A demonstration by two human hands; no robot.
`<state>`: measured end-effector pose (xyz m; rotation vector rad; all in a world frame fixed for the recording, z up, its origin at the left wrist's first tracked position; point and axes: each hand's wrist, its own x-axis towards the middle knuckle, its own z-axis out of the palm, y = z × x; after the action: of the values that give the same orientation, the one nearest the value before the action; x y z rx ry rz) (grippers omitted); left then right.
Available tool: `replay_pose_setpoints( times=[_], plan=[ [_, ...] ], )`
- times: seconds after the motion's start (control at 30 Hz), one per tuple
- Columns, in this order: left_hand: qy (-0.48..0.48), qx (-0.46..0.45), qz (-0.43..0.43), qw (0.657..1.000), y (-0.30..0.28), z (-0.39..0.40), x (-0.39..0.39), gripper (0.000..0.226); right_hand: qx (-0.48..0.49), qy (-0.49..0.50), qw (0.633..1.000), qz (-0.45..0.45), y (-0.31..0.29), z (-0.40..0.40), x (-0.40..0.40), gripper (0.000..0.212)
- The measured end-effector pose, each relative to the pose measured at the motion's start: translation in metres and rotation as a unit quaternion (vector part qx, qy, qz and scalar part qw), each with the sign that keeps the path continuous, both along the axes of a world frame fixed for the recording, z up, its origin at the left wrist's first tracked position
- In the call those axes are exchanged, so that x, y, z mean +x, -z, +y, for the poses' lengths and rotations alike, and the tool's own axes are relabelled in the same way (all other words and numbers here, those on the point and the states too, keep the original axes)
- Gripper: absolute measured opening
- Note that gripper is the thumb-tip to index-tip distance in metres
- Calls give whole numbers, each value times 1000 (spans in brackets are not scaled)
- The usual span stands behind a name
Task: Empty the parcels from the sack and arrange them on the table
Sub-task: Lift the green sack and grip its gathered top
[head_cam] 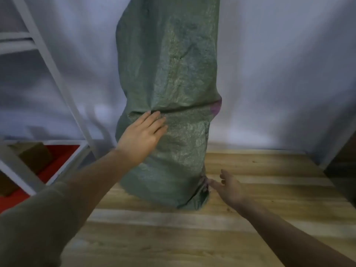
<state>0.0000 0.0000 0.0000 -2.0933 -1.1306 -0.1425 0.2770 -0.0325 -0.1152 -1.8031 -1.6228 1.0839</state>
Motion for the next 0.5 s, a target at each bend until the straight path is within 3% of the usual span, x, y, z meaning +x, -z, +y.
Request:
replay_pose_setpoints(
  times=[0.1, 0.2, 0.4, 0.5],
  plan=[
    [11, -4, 49, 999, 1, 24, -15, 40, -26, 50, 992, 114, 7, 12, -22, 83],
    [48, 2, 86, 995, 7, 41, -26, 17, -50, 64, 976, 203, 7, 20, -52, 65],
    [137, 40, 110, 984, 4, 55, -24, 30, -24, 206, 968, 139, 33, 47, -80, 24],
    [155, 37, 104, 982, 8, 54, -25, 32, 22, 238, 963, 126, 32, 46, -72, 17]
  ],
)
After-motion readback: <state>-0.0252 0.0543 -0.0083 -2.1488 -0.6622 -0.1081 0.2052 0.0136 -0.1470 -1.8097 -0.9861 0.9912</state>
